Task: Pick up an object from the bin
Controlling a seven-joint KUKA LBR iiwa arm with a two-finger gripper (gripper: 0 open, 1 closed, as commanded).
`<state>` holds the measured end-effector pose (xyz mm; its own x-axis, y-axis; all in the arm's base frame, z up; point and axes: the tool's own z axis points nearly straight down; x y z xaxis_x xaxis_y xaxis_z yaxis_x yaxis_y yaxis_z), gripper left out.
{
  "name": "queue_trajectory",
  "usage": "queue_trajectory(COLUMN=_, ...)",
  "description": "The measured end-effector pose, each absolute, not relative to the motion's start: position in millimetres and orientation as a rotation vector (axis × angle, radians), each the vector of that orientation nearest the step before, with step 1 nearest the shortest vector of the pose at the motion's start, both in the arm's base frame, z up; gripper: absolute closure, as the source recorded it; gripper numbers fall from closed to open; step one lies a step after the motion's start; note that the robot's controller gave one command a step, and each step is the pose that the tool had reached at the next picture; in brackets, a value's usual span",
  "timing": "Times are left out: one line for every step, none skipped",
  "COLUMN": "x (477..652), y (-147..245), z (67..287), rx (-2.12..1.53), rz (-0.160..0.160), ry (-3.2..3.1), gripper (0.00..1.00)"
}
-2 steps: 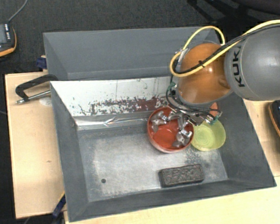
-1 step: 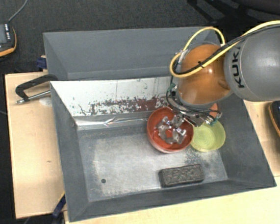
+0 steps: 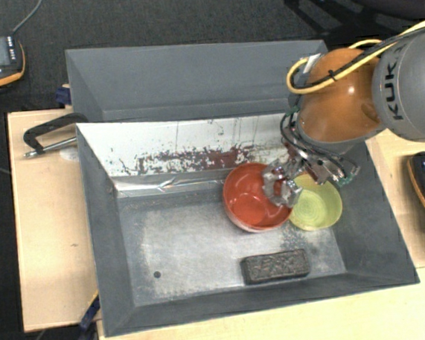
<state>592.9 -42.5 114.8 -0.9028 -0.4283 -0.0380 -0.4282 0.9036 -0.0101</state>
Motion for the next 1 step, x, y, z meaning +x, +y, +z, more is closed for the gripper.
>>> queue_trajectory(x=592.2, y=-38.8, z=113.5, rx=-0.683, rz=0.008, ry=3.028, gripper=0.0)
